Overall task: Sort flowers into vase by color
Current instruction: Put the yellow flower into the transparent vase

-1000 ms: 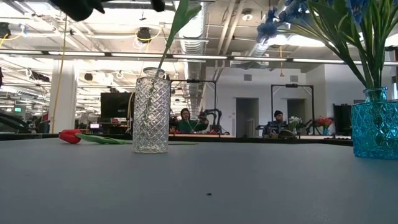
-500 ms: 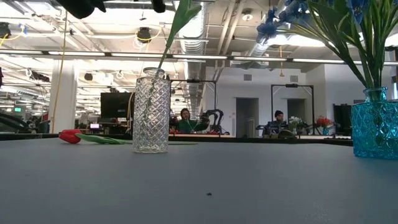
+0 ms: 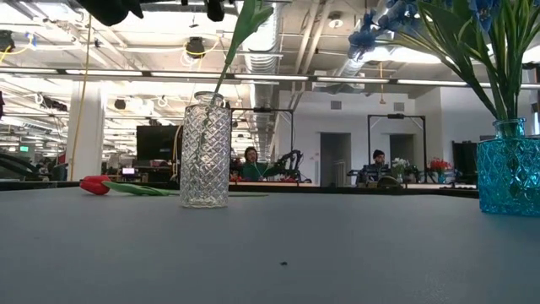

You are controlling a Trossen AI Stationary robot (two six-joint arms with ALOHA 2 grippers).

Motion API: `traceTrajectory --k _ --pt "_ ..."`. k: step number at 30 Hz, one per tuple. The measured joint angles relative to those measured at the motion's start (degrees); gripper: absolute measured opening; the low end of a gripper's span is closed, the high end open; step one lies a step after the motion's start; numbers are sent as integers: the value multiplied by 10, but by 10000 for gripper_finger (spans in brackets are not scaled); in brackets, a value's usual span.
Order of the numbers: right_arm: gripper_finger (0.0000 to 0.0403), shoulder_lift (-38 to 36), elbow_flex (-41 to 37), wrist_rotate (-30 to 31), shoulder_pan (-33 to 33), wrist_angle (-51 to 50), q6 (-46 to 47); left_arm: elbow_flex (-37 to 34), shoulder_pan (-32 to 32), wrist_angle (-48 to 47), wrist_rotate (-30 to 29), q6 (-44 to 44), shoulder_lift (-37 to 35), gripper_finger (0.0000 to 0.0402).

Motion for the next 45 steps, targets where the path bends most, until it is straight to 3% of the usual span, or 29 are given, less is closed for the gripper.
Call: traceTrajectory --k 8,15,21,26,31,36,38,45 --pt "31 0 0 1 -7 -49 16 0 4 -49 -23 -51 0 52" --pt "26 2 -5 2 -8 -62 11 53 41 -178 81 -128 0 124" --pt "29 5 -28 2 -6 -63 14 114 45 -306 78 -84 -1 165" --pt "27 5 -32 2 -7 -63 14 122 38 -347 81 -65 -1 171" --pt "30 5 -32 2 -7 -60 14 122 38 -348 83 -64 -1 153" --pt "35 5 -32 1 -7 -73 14 123 38 -344 79 -49 -1 61" --pt "50 5 -32 1 -7 -76 14 123 36 -342 78 -42 -1 18" --pt "137 4 -32 5 -8 -68 11 123 36 -338 79 -42 -1 2"
